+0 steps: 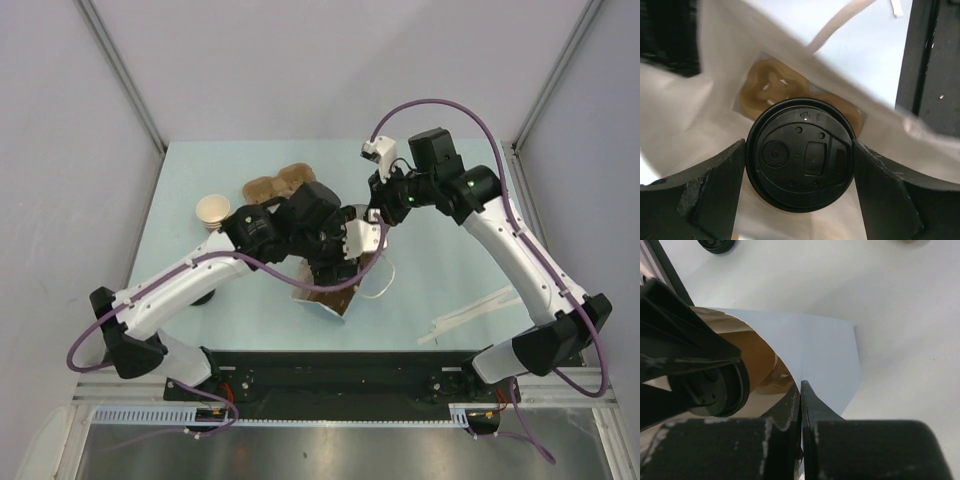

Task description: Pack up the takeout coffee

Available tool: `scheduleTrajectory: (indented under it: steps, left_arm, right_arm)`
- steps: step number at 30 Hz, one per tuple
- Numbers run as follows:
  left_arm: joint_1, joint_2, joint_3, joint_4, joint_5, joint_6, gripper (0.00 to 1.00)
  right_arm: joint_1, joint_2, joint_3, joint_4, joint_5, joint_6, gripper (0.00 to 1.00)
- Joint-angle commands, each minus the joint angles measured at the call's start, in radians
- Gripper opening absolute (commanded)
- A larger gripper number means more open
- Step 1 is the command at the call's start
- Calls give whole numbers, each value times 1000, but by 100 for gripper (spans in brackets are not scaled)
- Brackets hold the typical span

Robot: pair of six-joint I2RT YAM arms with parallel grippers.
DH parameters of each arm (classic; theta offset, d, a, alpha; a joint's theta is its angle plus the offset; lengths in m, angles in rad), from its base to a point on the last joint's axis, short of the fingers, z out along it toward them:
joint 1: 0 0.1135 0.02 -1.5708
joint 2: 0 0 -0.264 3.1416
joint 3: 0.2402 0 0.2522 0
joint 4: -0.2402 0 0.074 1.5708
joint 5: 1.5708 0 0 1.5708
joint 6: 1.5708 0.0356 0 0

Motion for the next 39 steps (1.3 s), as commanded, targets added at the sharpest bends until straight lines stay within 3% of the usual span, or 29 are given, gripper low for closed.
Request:
scheduleTrajectory:
  steps: [1, 17, 28, 39]
  left_arm:
    - [-36, -87, -98, 107, -88, 60, 1]
    - [11, -184, -216, 199, -96, 44, 0]
    - [151, -233, -196, 221, 45, -42, 0]
    - [169, -236, -123, 222, 151, -62, 0]
  right_arm:
    - [29, -102, -42, 114, -11, -6, 0]
    - [7, -144, -157, 120, -28, 20, 0]
    - [-56, -187, -215, 108, -77, 97, 0]
    - [-54, -201, -229, 96, -56, 106, 6]
